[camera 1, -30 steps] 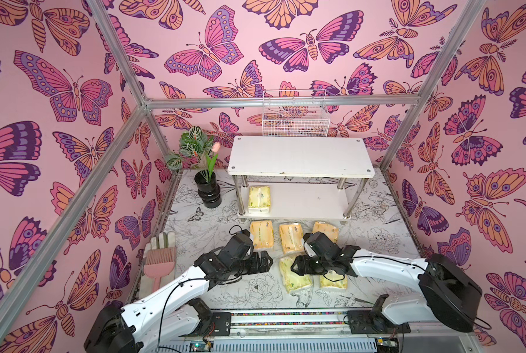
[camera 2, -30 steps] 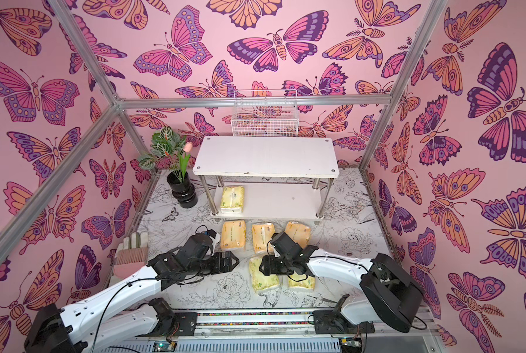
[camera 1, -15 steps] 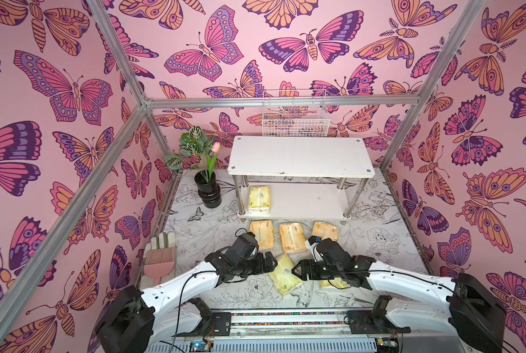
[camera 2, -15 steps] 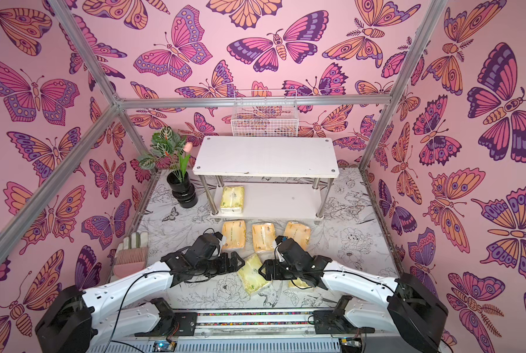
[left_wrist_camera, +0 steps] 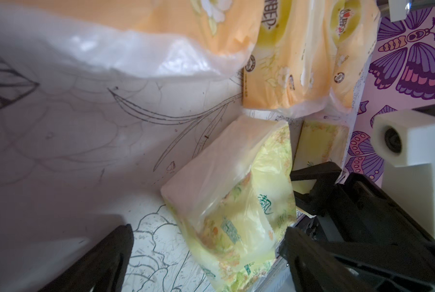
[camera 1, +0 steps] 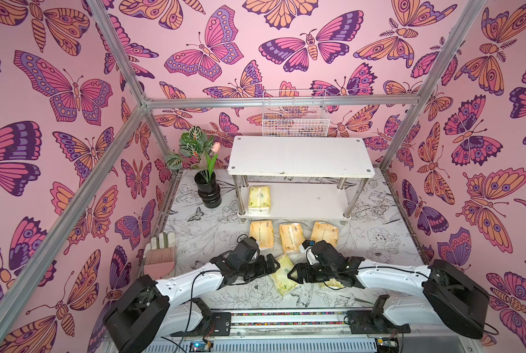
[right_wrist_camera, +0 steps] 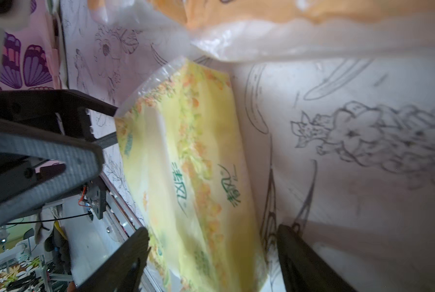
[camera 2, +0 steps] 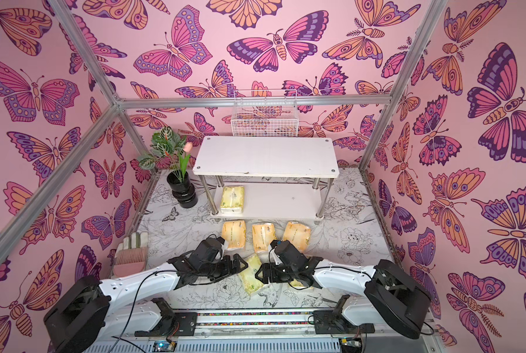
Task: Place the tissue boxes on the shelf by color
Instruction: Pick up the box of tissues from the center of the board.
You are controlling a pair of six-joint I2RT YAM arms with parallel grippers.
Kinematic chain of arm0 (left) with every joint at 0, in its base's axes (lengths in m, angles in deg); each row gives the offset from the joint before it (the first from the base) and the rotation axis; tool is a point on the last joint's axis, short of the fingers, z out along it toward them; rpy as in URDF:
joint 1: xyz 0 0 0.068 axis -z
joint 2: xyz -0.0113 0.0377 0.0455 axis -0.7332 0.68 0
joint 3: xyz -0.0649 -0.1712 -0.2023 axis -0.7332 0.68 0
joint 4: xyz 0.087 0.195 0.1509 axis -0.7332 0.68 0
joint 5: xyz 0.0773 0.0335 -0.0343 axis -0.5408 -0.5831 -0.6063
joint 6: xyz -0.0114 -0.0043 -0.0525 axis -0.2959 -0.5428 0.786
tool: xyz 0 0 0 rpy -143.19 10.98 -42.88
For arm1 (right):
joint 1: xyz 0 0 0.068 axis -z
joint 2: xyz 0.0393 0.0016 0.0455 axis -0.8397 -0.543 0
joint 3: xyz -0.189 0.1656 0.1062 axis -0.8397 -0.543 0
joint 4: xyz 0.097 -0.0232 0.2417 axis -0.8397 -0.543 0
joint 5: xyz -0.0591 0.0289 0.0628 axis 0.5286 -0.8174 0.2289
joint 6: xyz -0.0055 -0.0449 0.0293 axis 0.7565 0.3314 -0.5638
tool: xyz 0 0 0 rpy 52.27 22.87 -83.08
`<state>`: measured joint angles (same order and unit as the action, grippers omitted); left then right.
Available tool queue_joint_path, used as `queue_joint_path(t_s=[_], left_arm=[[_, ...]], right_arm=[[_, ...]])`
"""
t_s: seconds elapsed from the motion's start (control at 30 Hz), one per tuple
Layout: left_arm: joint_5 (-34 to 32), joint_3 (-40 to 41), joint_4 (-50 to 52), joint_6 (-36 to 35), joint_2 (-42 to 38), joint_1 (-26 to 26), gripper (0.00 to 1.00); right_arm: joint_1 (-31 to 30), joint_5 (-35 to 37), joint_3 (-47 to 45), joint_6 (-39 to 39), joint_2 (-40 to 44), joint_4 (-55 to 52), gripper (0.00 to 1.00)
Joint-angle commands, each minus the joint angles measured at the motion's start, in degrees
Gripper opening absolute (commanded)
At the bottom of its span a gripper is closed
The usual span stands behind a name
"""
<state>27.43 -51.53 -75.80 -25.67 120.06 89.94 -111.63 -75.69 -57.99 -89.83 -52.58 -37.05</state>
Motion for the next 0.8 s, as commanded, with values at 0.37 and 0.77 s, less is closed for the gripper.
queue_joint_path(t_s=[0.37,0.77], left_arm=[[2.4,1.8,-13.3,3.6,8.0,0.6,1.0],[1.9,2.3,-14.4,3.9,8.3,1.4,1.0]], right_arm=[[-0.3,-10.2,-7.1,-8.5,-2.3,17.9,0.73],[-0.3,-11.3,-7.4,-10.8,-5.3,23.7,0.38]])
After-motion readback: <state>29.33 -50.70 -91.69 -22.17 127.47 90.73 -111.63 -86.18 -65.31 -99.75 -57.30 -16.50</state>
